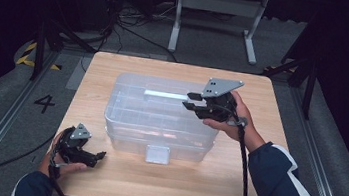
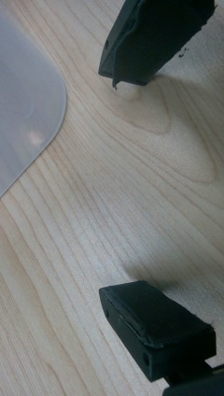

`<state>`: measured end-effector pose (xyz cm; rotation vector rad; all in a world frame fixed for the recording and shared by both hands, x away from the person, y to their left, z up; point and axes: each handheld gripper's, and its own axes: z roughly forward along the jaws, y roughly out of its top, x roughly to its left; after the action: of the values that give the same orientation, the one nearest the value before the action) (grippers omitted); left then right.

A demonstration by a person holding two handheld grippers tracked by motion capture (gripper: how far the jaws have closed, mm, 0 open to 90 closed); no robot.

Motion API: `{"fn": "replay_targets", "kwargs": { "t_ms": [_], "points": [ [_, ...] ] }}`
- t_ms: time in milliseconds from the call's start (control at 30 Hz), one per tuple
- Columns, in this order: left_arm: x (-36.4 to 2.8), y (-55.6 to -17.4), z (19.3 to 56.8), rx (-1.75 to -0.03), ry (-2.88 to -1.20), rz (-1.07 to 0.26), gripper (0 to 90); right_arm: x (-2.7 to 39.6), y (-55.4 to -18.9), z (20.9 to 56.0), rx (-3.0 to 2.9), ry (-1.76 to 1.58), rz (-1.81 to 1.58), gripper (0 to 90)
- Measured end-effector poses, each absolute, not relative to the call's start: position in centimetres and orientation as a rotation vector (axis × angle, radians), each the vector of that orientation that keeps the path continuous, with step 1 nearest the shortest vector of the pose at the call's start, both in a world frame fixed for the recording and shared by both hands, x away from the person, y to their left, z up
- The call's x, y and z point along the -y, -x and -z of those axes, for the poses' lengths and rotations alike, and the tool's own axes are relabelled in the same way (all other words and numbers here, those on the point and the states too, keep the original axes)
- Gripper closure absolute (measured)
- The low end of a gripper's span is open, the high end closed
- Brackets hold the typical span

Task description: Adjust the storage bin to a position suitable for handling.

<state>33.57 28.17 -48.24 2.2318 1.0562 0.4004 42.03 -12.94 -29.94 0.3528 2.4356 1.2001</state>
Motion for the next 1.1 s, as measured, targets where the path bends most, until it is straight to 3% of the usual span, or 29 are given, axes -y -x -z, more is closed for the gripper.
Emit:
{"fn": "replay_targets", "kwargs": {
  "t_ms": [167,267,533,1100],
  "points": [
    [-28.2,-33.6,48.2,-1.060,-2.232,-0.403,1.6,12.5,-42.1,30.0,-2.446,-0.309,-1.197,76.0],
    [-28.3,-33.6,48.1,-1.074,-2.215,-0.403,3.8,12.3,-42.2,30.0,-2.443,-0.303,-1.190,76.0],
    [-27.9,-33.1,47.3,-1.042,-2.212,-0.409,26.7,12.1,-42.4,29.5,-2.465,-0.308,-1.163,76.0],
    [-28.5,-31.9,41.7,-0.963,-2.035,-0.551,40.1,11.9,-43.6,28.1,-2.476,-0.342,-1.150,74.3]
  ]
}}
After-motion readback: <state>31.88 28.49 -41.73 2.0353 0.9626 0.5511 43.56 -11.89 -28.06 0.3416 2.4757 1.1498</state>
